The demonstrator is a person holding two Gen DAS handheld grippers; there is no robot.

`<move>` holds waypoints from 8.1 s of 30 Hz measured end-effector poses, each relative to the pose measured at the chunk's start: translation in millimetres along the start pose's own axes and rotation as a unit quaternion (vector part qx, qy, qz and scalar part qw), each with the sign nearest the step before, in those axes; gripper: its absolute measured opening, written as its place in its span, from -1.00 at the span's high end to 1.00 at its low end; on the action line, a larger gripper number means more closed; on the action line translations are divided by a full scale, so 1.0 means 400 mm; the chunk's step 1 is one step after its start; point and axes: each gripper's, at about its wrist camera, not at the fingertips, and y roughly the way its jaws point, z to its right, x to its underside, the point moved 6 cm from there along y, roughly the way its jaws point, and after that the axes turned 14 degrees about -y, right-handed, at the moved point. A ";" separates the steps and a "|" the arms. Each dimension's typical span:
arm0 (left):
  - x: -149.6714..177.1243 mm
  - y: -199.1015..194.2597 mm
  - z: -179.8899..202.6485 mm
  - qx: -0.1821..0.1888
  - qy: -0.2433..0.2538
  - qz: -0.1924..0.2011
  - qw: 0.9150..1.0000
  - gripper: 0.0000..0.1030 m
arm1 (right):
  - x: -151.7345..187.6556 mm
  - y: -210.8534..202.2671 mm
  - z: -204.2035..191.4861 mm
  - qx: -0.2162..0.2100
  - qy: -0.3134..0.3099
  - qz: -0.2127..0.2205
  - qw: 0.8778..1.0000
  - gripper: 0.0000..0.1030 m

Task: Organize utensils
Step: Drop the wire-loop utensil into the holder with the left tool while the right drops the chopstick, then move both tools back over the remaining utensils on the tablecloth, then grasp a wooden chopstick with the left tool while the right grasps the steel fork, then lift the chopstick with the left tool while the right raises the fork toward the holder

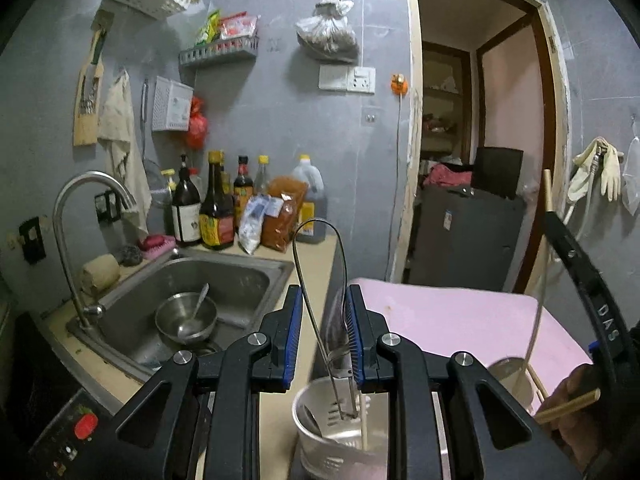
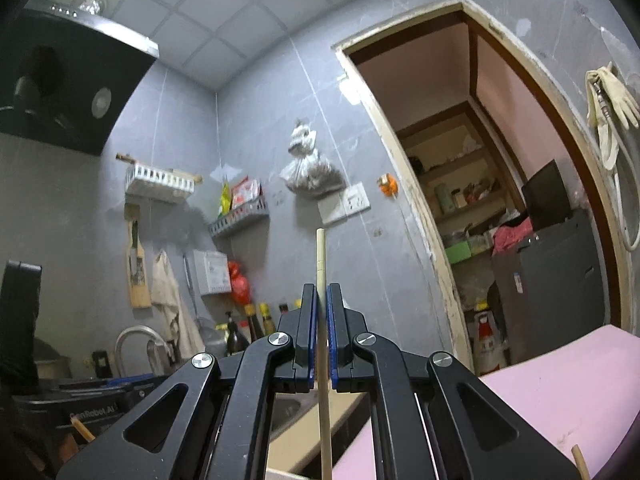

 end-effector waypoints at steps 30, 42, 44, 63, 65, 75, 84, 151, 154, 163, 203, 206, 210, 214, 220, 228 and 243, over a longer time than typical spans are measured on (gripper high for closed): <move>0.053 -0.169 0.042 0.065 -0.091 0.020 0.994 -0.59 | -0.010 -0.129 0.026 -0.041 -0.058 -0.132 0.989 -0.39; 0.090 -0.274 0.176 0.076 -0.027 0.080 0.994 -0.93 | -0.093 -0.335 0.130 0.000 -0.089 -0.107 0.990 -1.00; 0.102 -0.290 0.199 0.083 -0.024 0.085 0.993 -0.94 | -0.103 -0.370 0.152 0.011 -0.102 -0.105 0.989 -1.00; 0.278 -0.276 0.403 0.137 0.009 0.002 0.990 -0.94 | -0.060 -0.553 0.311 0.074 -0.174 -0.152 0.970 -1.00; 0.304 -0.254 0.419 0.135 0.023 -0.023 0.990 -0.94 | -0.042 -0.562 0.327 0.076 -0.174 -0.168 0.967 -1.00; 0.441 -0.166 0.457 0.119 0.049 -0.143 0.981 -0.94 | 0.061 -0.585 0.387 0.078 -0.163 -0.255 0.950 -1.00; 0.482 -0.097 0.471 0.098 0.064 -0.220 0.969 -0.94 | 0.159 -0.561 0.406 0.037 -0.145 -0.337 0.930 -0.99; 0.568 0.170 0.588 0.067 0.113 -0.377 0.917 0.94 | 0.330 -0.400 0.449 -0.051 -0.113 -0.523 0.843 0.92; 0.555 0.153 0.555 0.075 0.069 -0.384 0.918 0.95 | 0.343 -0.359 0.447 -0.038 -0.127 -0.536 0.834 0.90; 0.538 0.107 0.522 0.088 0.024 -0.378 0.921 0.95 | 0.381 -0.301 0.447 -0.032 -0.124 -0.565 0.815 0.67; 0.331 -0.176 0.469 0.213 -0.052 -0.002 0.976 0.95 | 0.083 -0.449 0.280 -0.002 -0.103 -0.212 0.972 0.90; 0.326 -0.187 0.463 0.211 -0.054 0.009 0.976 0.95 | 0.073 -0.451 0.278 0.001 -0.103 -0.203 0.974 0.91; 0.310 -0.209 0.461 0.208 -0.054 0.032 0.976 0.95 | 0.059 -0.455 0.284 0.003 -0.094 -0.194 0.977 0.91; 0.283 -0.236 0.470 0.204 -0.040 0.055 0.977 0.95 | 0.034 -0.452 0.288 0.001 -0.091 -0.185 0.979 0.91; 0.213 -0.288 0.473 0.217 -0.031 0.088 0.972 0.95 | -0.013 -0.436 0.280 -0.002 -0.097 -0.169 0.981 0.90; 0.093 -0.334 0.420 0.217 -0.036 0.129 0.967 0.95 | -0.079 -0.388 0.248 -0.013 -0.087 -0.145 0.986 0.90; -0.151 -0.276 0.112 0.143 -0.119 0.190 0.964 0.95 | -0.166 -0.166 0.085 -0.085 -0.046 -0.103 0.990 0.90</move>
